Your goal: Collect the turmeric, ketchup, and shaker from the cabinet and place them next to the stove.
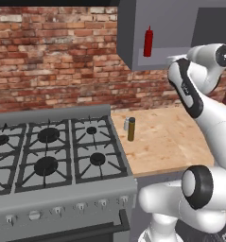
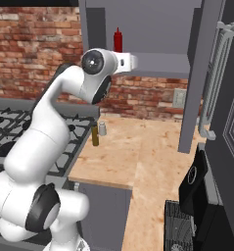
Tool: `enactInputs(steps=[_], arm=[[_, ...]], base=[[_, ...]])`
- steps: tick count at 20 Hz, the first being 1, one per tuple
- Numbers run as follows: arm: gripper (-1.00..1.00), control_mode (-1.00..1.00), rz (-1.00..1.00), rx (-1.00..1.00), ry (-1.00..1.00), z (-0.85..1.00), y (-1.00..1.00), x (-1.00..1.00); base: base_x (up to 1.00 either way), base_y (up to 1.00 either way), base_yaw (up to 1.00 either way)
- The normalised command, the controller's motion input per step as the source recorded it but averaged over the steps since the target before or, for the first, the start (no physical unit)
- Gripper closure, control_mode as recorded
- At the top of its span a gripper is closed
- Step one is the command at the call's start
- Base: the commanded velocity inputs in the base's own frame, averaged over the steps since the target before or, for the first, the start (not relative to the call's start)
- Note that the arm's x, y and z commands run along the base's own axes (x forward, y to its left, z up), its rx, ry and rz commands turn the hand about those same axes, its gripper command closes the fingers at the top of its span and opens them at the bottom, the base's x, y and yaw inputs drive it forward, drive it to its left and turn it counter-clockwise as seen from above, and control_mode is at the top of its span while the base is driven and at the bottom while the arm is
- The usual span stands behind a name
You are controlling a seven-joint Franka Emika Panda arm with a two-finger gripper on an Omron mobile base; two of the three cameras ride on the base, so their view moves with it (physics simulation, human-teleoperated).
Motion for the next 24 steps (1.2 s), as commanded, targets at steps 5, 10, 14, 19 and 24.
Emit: enactInputs(steps=[5, 10, 14, 19, 24], arm=[[-1.0, -1.0, 0.01, 0.02, -0.03, 0.14, -0.01, 0.04], [-1.0, -1.0, 0.03, 0.02, 0.0, 0.21, 0.0, 0.24], [-1.0, -1.0, 0.04, 0.02, 0.0, 0.17, 0.0, 0.27], [-1.0, -1.0, 0.03, 0.02, 0.0, 0.11, -0.03, 0.12], [-1.0, -1.0, 0.0, 0.0, 0.11, 0.0, -0.03, 0.29]], base=[[0.0, 0.0, 0.0], [0.0, 0.0, 0.0], [0.0, 0.0, 0.0], [0.0, 0.0, 0.0], [0.0, 0.0, 0.0]])
